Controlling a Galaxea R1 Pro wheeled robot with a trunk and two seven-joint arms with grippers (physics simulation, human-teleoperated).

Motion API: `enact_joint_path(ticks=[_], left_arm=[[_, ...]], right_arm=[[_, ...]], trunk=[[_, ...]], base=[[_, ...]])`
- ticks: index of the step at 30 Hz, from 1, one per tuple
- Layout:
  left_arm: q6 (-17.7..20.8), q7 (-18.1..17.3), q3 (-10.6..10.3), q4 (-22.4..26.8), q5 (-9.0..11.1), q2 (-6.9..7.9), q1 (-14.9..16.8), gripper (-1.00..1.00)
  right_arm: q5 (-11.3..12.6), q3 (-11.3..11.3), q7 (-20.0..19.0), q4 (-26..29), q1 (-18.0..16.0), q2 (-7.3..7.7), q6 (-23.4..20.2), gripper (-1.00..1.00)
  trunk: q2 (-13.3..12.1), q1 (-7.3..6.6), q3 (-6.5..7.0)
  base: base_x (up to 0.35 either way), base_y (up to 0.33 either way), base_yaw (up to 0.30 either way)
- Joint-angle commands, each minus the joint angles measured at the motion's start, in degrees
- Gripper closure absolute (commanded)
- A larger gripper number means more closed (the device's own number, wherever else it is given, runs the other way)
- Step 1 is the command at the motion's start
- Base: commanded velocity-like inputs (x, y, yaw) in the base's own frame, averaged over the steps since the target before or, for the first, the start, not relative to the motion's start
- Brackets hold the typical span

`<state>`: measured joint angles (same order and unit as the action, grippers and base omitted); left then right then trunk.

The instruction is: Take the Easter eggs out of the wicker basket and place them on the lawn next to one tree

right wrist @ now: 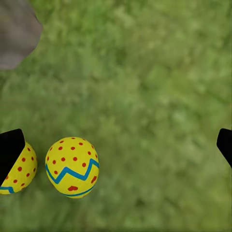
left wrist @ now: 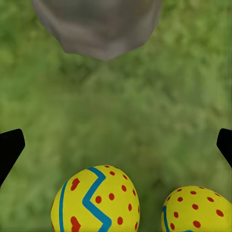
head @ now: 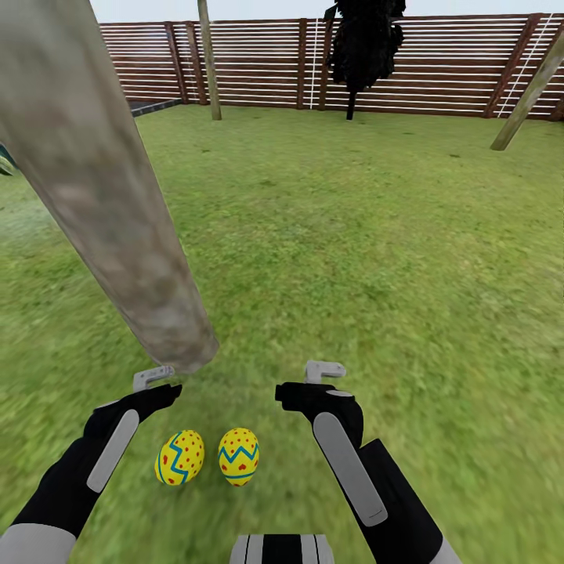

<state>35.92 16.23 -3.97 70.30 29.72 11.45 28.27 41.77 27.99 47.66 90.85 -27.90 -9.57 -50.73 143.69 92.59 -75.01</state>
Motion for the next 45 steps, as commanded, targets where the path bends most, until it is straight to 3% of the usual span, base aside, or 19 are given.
enact_joint_path(ticks=[1,4,9,24,45], left_arm=[[0.11,0.56,-0.16,0.08,0.6,0.06,0.03,-1.0],[0.11,0.53,-0.16,0.09,0.6,0.06,0.03,-1.0],[0.09,0.42,-0.11,0.1,0.6,0.06,0.01,-1.0],[0.02,0.58,0.02,0.06,0.6,0.08,-0.04,-1.0],[-0.01,0.4,0.14,0.02,0.6,0.15,-0.06,-1.0]], right_arm=[[0.5,0.05,0.59,0.05,-0.05,-0.01,-0.16,-1.0],[0.5,0.05,0.59,0.04,-0.05,-0.06,-0.16,-1.0],[0.5,0.05,0.51,0.03,-0.05,-0.07,-0.16,-1.0],[0.5,0.05,0.24,0.03,-0.05,-0.09,-0.15,-1.0],[0.5,0.08,0.24,0.03,-0.05,-0.09,-0.16,-1.0]], trunk=[[0.02,-0.01,-0.05],[0.02,-0.01,-0.05],[-0.05,-0.14,1.06],[-0.05,-0.14,1.06],[-0.05,-0.14,1.06]], base=[[0.0,0.0,0.0],[0.0,0.0,0.0],[0.0,0.0,0.0],[-0.01,0.0,0.0],[-0.127,0.002,0.0]])
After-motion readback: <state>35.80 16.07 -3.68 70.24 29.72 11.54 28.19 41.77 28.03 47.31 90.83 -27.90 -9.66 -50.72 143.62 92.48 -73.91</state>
